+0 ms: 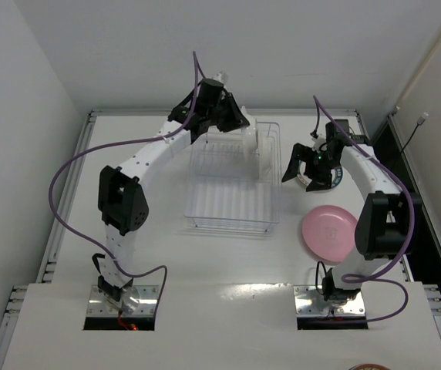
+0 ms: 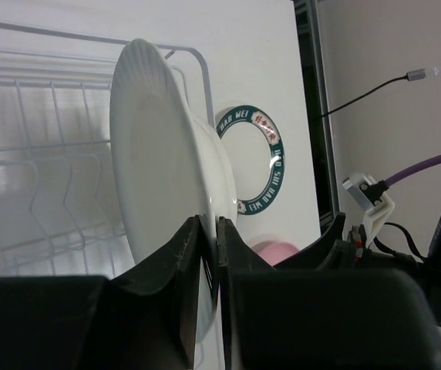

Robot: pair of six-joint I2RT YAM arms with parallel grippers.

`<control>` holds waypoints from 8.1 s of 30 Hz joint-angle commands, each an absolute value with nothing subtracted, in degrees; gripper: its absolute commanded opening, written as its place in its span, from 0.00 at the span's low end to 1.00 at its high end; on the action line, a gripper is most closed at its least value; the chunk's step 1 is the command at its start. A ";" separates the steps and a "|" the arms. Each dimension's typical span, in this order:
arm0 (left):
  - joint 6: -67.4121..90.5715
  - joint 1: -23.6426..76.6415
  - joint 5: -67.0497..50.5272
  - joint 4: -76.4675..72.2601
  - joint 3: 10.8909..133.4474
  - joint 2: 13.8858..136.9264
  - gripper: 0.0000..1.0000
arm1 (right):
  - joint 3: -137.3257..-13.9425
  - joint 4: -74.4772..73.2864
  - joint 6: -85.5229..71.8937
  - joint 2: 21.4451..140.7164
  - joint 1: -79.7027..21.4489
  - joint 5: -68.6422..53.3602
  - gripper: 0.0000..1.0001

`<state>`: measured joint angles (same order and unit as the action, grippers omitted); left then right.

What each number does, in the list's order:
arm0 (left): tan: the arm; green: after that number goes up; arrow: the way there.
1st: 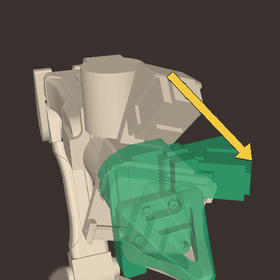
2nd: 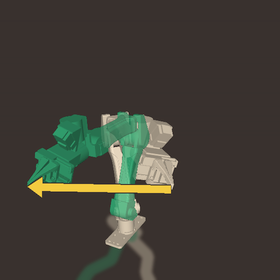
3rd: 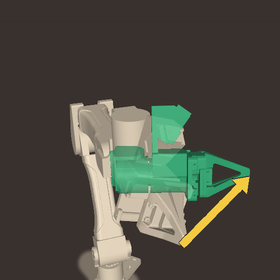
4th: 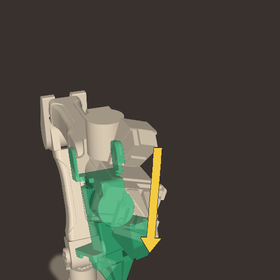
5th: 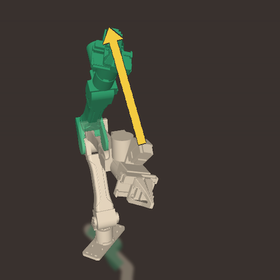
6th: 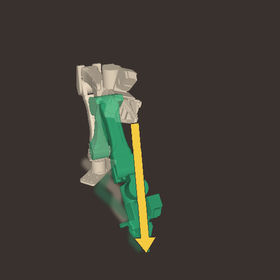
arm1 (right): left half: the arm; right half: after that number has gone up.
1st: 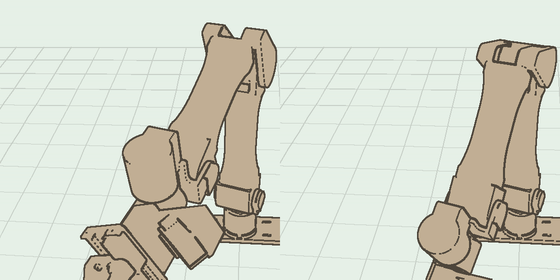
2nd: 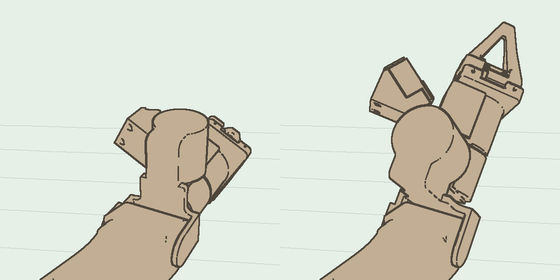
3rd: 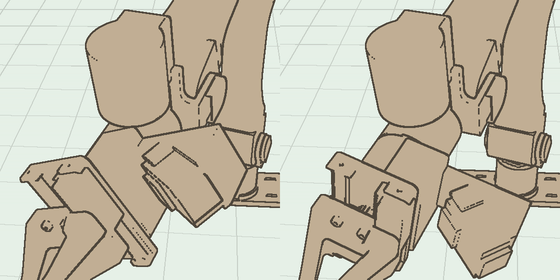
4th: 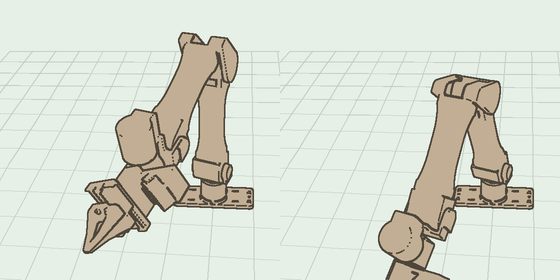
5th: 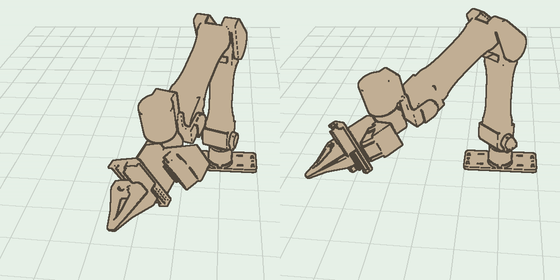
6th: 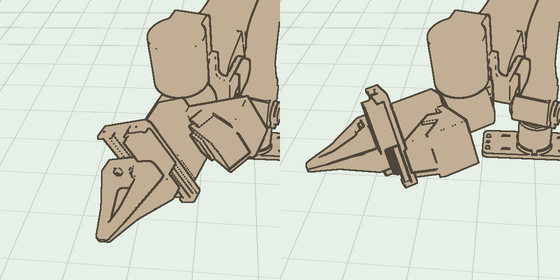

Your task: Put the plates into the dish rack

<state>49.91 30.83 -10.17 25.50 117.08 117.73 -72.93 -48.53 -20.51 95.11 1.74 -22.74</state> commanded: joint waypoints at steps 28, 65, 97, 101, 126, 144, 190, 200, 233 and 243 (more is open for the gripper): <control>43.16 37.00 6.94 39.81 126.04 122.51 0.00 | -72.95 -47.64 -19.69 93.78 1.93 -23.64 1.00; 42.98 41.57 9.94 41.41 127.10 129.91 0.30 | -70.84 -47.11 -19.69 92.72 1.93 -24.17 1.00; 38.24 41.05 4.57 37.88 114.09 115.93 0.67 | -71.37 -46.58 -19.69 93.25 1.93 -26.28 1.00; 37.62 41.04 5.62 38.41 111.63 112.78 0.67 | -71.98 -46.58 -19.69 93.78 1.93 -26.28 1.00; 29.88 34.99 9.76 40.25 95.19 90.98 0.67 | -79.11 -45.10 -34.10 93.95 26.97 -14.31 1.00; 33.74 26.46 5.28 32.70 78.40 82.18 0.77 | -93.26 -47.29 -28.48 123.65 27.60 -18.62 0.98; 39.20 23.55 4.82 34.97 77.17 87.00 0.77 | -96.24 -48.96 -34.36 92.03 19.62 -16.78 0.00; 41.39 23.55 13.00 39.81 79.01 89.20 0.77 | -121.09 -57.03 -34.45 98.34 -0.43 -15.91 0.00; 46.14 30.84 18.01 46.49 72.86 68.99 0.72 | -140.45 -64.52 -41.31 120.76 -29.97 19.78 0.00; 43.77 38.05 24.16 47.02 73.84 65.84 0.75 | -139.22 -66.53 -44.21 125.33 -34.72 32.50 0.00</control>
